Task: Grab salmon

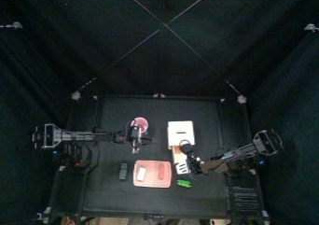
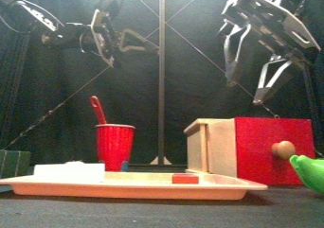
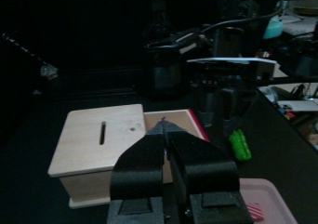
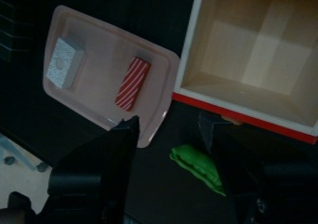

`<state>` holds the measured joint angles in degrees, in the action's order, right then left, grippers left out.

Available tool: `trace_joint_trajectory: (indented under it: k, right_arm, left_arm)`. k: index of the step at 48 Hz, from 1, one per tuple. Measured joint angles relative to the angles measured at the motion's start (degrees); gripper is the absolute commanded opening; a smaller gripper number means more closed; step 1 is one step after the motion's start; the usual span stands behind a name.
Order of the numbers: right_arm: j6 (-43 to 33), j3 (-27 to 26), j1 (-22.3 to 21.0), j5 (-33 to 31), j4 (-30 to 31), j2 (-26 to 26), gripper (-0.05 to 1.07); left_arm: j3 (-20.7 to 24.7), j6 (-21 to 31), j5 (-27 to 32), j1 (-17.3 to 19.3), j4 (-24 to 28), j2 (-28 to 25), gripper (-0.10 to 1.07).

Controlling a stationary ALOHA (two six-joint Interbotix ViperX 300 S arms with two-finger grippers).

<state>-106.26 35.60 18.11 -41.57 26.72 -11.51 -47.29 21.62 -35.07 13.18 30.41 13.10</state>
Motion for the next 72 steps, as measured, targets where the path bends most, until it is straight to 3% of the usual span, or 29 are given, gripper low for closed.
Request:
trace_joint_trajectory:
  k: [17,31,41,52,72]
  right_arm:
    - [0.1,-6.3,-0.3,0.3,2.2,6.2,0.88]
    - [0.1,-12.0,-0.1,1.1,0.0,13.1,0.88]
    - [0.2,-16.5,0.0,-5.8,-0.4,17.8,0.88]
    - [0.2,-20.0,0.0,-9.7,-0.9,23.6,0.88]
    - [0.1,-21.7,-0.2,-7.4,-1.1,27.2,0.88]
  left_arm:
    - [-7.5,0.0,-0.7,0.0,-0.4,7.4,0.39]
    - [-18.6,0.0,-0.7,0.0,-0.4,22.9,0.39]
    - [-23.9,0.0,-0.7,0.0,-0.4,32.2,0.39]
    - [-24.9,0.0,-0.4,0.0,-1.0,33.7,0.39]
    - [-25.3,-0.1,-0.3,0.6,-1.0,33.7,0.39]
